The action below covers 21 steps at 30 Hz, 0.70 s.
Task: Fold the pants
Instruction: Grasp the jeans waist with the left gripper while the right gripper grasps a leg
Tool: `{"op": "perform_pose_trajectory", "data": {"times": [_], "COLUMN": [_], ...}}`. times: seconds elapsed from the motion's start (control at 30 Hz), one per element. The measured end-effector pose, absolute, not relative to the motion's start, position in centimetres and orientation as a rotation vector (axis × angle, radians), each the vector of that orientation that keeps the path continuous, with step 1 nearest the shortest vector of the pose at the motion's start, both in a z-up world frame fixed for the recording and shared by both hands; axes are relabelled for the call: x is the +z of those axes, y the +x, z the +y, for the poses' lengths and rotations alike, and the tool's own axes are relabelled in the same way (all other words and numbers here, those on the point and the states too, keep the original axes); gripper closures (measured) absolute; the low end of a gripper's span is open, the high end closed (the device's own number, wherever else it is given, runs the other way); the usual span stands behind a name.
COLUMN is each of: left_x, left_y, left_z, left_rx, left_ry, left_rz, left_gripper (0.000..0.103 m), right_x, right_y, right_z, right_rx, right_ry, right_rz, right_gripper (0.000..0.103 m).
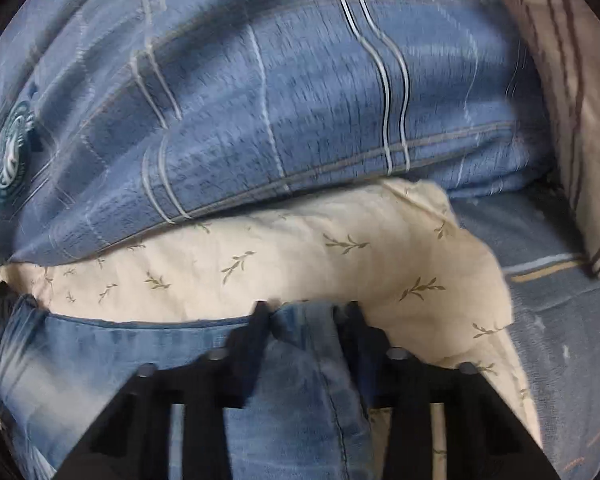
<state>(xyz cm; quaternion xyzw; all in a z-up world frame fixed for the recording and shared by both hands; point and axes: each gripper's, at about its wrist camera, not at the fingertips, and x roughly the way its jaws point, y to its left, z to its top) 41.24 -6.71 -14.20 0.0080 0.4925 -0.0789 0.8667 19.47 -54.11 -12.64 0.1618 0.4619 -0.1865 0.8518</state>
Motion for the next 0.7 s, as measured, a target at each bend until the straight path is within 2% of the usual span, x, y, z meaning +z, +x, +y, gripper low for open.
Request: {"op": "perform_pose_trajectory", "data": {"times": [0.1,0.3,0.4,0.47,0.7], "left_x": [-12.3,-6.0,-4.8,-1.1,-4.3], "left_y": [39.4,35.4,33.3,31.1,21.9], "left_z": [-6.6,-2.8,-0.1,1.0,5.3], "left_rx": [-0.197,-0.296,-0.319,-0.337,-0.373], "left_ry": [0.020,-0.122,-0.195,-0.259,-0.265], "left_rz": [0.963,0.818,0.729,0.685,0.682], "left_gripper": [0.097,0.097,0.097,0.097,0.097], "right_x": [-10.5,-3.2,-0.2,0.4,-2.9], "right_y": [19.0,18.1,16.2,14.8,7.3], "right_z": [-53.3,-50.8,-49.9,-50.3,-49.8], "right_rx": [-0.379,-0.394,-0.436,-0.467,-0.431], "right_ry": [0.321,0.204,0.180,0.202,0.319], "right_rz": [0.943,0.766,0.632,0.576,0.559], "right_gripper": [0.078,0.079,0.079,0.079,0.079]}}
